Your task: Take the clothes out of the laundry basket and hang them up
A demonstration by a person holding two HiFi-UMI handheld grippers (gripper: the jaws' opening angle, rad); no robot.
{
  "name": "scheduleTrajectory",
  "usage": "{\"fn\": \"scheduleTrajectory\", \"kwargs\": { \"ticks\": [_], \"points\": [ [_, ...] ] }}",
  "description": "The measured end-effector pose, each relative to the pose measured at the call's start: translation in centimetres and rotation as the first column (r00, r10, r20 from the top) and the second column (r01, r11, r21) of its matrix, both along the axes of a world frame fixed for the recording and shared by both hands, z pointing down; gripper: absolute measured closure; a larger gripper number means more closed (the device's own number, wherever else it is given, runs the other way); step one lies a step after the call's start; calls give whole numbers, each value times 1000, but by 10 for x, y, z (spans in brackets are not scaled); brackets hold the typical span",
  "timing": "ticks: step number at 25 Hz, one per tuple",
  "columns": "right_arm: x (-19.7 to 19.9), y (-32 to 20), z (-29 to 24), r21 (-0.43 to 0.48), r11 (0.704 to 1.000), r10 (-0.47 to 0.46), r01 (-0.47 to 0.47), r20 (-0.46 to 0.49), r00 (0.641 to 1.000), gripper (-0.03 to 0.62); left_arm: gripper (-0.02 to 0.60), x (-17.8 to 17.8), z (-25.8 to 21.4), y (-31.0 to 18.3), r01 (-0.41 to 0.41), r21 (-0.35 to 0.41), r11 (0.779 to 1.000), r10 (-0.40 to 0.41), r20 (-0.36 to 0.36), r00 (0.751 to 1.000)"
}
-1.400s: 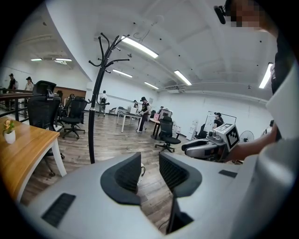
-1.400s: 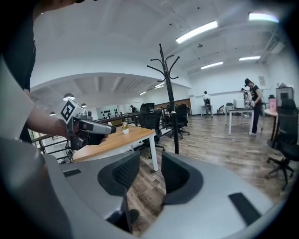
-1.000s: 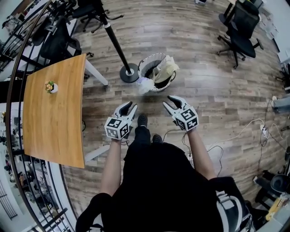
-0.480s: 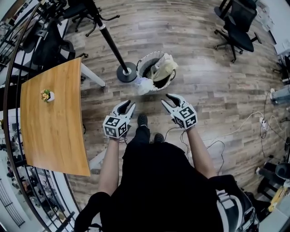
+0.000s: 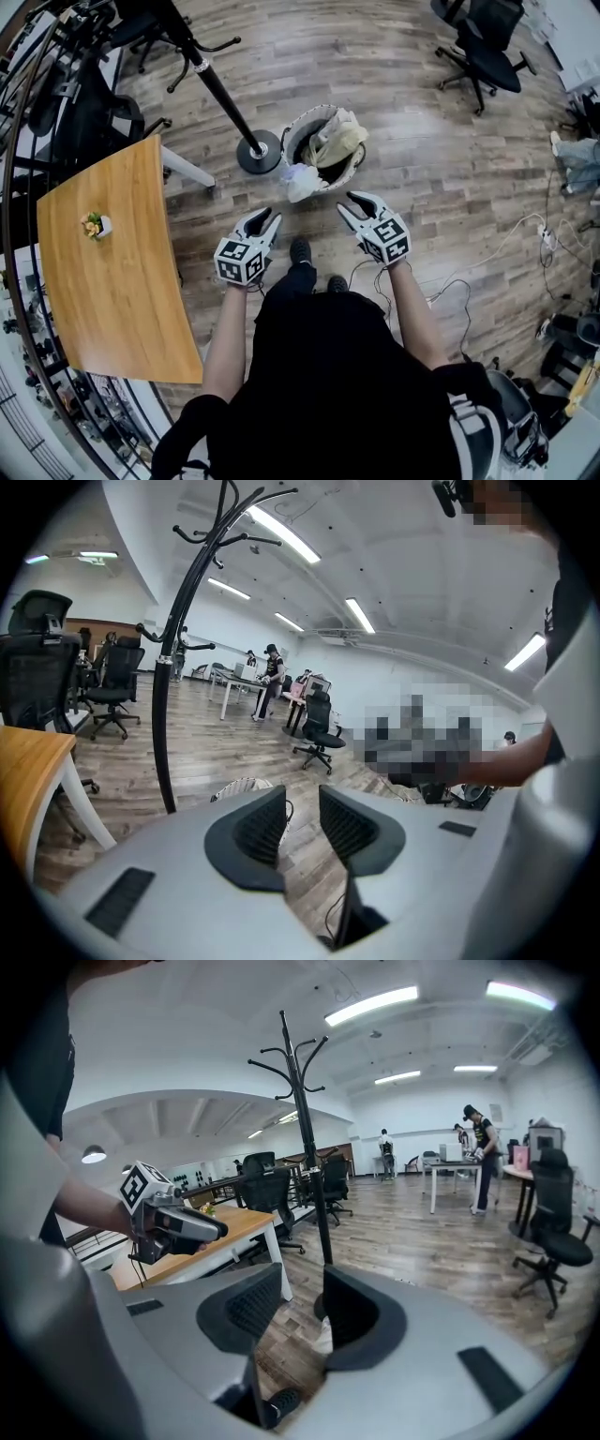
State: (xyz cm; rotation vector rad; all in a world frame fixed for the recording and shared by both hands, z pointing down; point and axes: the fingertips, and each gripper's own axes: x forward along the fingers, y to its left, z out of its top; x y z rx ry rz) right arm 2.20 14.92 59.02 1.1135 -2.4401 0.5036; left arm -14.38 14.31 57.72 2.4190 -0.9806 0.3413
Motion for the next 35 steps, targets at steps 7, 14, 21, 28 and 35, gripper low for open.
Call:
{"fn": "scheduleTrajectory", "kwargs": {
  "ticks": [7, 14, 21, 28, 35],
  "points": [
    [-7, -21, 11, -18, 998, 57, -58, -8, 998, 445, 465, -5, 10, -31, -64, -2, 998, 64, 16, 998],
    [-14, -26, 22, -45, 992, 115, -115, -10, 993, 447, 465, -6, 21, -50, -131, -18, 991, 132, 22, 991],
    [-13, -25, 38, -84, 990, 114, -116, -27, 993, 451, 465, -15, 26, -57, -121, -37, 992, 122, 21, 992],
    [-11, -35, 62, -120, 990, 69, -73, -31, 997, 456, 465, -20, 43, -57, -106, -67, 992, 110, 49, 993],
    [-10, -39, 94, -176, 984, 31, -35, -25, 999, 457, 465, -22, 77, -47, -103, -132, 986, 118, 110, 987]
  ]
}}
